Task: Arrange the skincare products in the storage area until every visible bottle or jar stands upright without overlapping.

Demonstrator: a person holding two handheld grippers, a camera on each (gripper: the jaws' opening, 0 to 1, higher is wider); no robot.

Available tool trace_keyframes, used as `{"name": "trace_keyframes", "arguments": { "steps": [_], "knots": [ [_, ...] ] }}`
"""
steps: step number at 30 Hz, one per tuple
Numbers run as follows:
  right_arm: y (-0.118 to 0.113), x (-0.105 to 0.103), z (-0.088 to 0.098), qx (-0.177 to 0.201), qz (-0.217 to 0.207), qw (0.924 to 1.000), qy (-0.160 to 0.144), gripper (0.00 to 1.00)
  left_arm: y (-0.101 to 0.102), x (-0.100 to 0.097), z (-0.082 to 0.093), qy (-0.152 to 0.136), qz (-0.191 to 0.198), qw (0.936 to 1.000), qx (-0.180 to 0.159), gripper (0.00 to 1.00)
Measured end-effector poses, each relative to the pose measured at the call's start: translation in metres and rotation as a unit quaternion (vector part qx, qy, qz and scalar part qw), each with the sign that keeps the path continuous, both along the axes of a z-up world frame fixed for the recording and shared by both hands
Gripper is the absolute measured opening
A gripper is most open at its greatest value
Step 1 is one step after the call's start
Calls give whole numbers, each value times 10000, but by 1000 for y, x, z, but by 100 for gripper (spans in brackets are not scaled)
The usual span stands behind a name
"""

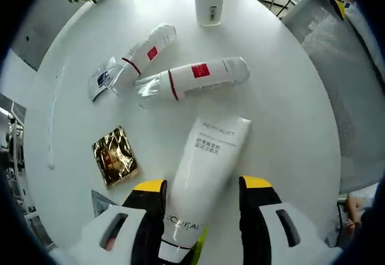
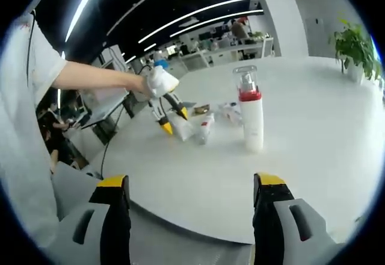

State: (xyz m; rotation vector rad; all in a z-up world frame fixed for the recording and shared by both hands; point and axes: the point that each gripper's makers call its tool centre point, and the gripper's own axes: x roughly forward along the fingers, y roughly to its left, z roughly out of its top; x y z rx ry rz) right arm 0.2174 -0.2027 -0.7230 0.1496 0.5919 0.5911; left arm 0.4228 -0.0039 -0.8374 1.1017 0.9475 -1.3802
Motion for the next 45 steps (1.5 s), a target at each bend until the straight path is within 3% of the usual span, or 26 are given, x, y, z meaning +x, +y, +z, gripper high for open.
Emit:
{"name": "trace_keyframes", "arguments": {
  "steps": [3, 17, 20, 28, 34, 45],
  "knots": [
    [0, 0, 0, -5, 0, 10000, 8, 84, 0, 4, 2, 20, 80, 10000, -32, 44],
    [2, -1, 0, -73, 42, 10000, -12, 83, 6, 0, 9, -255, 151, 9994, 193, 39],
    [2, -1, 1, -80, 47, 9999, -36, 83, 4, -9, 21, -207, 327, 9992, 51, 39],
    [1, 0, 1, -100, 63, 9999, -86, 83, 6, -7, 25, -211, 613, 9978, -137, 38],
    [2, -1, 1, -141, 111, 9998, -100, 83, 4, -12, 38, -213, 855, 9956, -310, 38],
    [7, -3, 1, -226, 259, 9993, -125, 82, 12, -22, 62, -217, 1474, 9855, -817, 37]
  ]
}}
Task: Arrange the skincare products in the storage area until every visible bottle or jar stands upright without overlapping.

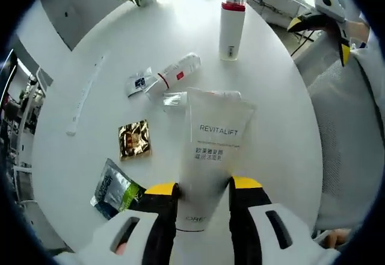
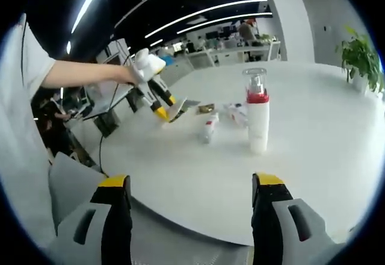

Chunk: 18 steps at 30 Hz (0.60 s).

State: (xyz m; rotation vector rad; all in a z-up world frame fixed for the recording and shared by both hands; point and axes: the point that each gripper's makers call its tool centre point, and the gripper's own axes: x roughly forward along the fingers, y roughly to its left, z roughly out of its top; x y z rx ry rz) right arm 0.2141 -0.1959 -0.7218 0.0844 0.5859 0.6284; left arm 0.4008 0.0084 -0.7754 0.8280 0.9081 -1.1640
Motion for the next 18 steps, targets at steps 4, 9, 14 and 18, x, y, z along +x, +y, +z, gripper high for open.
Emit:
{"name": "trace_keyframes", "arguments": {
  "steps": [4, 9, 14, 18],
  "knots": [
    [1, -1, -1, -34, 61, 10000, 2, 82, 1, -5, 7, -13, 158, 9997, -162, 37],
    [3, -3, -2, -65, 172, 9998, 20, 82, -1, -11, 18, -80, 484, 9976, -496, 37],
    [6, -4, -5, -149, 308, 9994, 18, 81, -5, -22, 32, 70, 1030, 9888, -1078, 36],
    [7, -5, -7, -204, 392, 9990, 15, 81, -4, -29, 38, 36, 1205, 9850, -1231, 36]
  ]
}}
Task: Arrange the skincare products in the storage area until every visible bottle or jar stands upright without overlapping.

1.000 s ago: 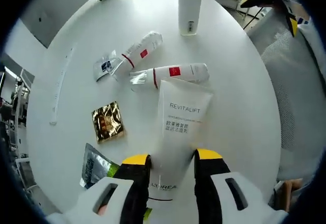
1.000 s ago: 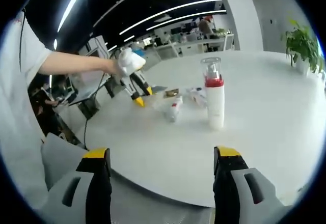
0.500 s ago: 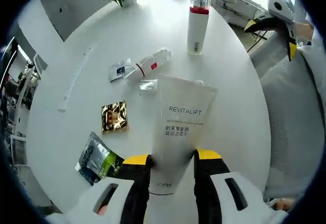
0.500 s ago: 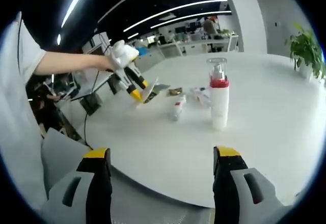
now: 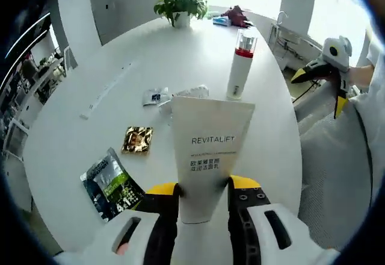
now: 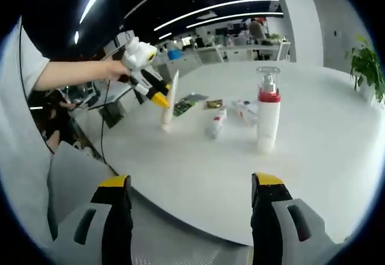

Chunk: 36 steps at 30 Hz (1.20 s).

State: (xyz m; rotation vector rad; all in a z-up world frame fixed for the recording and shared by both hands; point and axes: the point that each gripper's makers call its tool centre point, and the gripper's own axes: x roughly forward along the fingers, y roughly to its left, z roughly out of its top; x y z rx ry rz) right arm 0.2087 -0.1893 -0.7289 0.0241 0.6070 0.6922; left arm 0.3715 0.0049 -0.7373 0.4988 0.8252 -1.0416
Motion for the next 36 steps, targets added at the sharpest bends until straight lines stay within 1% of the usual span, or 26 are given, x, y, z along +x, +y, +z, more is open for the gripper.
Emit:
{"name": "trace_keyframes", "arguments": {
  "steps": [6, 7, 8, 11, 13, 17, 18, 20, 24, 28, 32, 34, 36],
  "knots": [
    [2, -2, -1, -69, 75, 9999, -16, 81, 4, -10, 2, -78, 240, 9996, -125, 36],
    [2, -2, -1, -74, 88, 9999, -19, 81, 4, -13, 3, -86, 331, 9992, -206, 36],
    [2, -2, -1, -84, 95, 9999, -21, 81, 4, -10, 3, -91, 407, 9988, -274, 36],
    [4, -3, -1, -122, 155, 9998, -25, 81, 3, -14, 6, -122, 746, 9955, -571, 35],
    [4, -4, -2, -123, 180, 9998, -10, 81, 1, -19, 6, -155, 879, 9937, -676, 35],
    [6, -5, -1, -65, 199, 9998, 29, 81, -3, -35, 9, -348, 1012, 9916, -732, 35],
    [6, -5, -1, -61, 198, 9998, 29, 81, 0, -34, 10, -380, 1047, 9909, -752, 35],
    [6, -5, -1, -56, 197, 9998, 22, 81, -1, -39, 11, -437, 1126, 9891, -837, 35],
    [8, -5, 1, -26, 233, 9997, 12, 80, -7, -53, 15, -494, 1320, 9845, -1047, 35],
    [11, -7, 1, -48, 343, 9994, 6, 80, -7, -54, 16, -511, 1558, 9785, -1253, 35],
    [15, -7, 2, -134, 441, 9989, -34, 80, -6, -58, 19, -495, 1926, 9685, -1496, 35],
    [16, -8, 2, -150, 468, 9988, -46, 80, -7, -61, 23, -505, 2031, 9653, -1561, 35],
    [18, -9, 2, -170, 532, 9984, -52, 80, -8, -60, 29, -579, 2133, 9617, -1619, 35]
  ]
}}
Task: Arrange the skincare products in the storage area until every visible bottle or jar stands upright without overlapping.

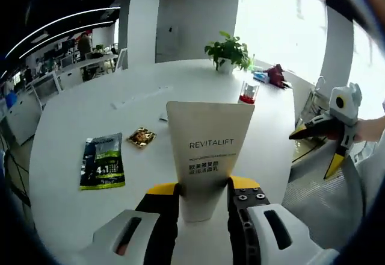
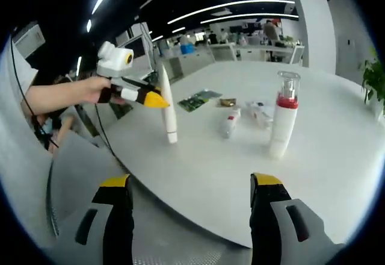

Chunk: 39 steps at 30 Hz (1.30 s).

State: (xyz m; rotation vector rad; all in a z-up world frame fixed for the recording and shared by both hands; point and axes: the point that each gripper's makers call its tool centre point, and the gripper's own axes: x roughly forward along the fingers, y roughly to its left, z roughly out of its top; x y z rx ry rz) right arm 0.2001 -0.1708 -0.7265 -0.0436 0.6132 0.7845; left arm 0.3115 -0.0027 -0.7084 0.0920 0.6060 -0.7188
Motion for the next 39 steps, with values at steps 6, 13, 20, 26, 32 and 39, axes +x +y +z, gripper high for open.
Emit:
{"name": "trace_keyframes", "arguments": {
  "steps": [6, 13, 20, 26, 32, 39],
  "knots": [
    [15, 0, 6, -227, 317, 9990, -226, 77, -6, -3, 31, -140, 326, 9991, -211, 35],
    [49, 10, 33, -4, 565, 9961, -674, 67, -25, -19, 69, -30, 572, 9936, -975, 35],
    [90, 28, 71, 208, 875, 9884, -1220, 60, -38, -35, 100, -149, 493, 9924, -1120, 35],
    [110, 40, 84, 269, 1022, 9829, -1506, 53, -42, -47, 112, -151, 440, 9912, -1241, 35],
    [122, 41, 99, 380, 1090, 9764, -1824, 40, -37, -57, 117, -135, 617, 9890, -1336, 35],
    [136, 42, 102, 433, 1228, 9732, -1894, 35, -26, -63, 123, -126, 834, 9851, -1496, 35]
  ]
}}
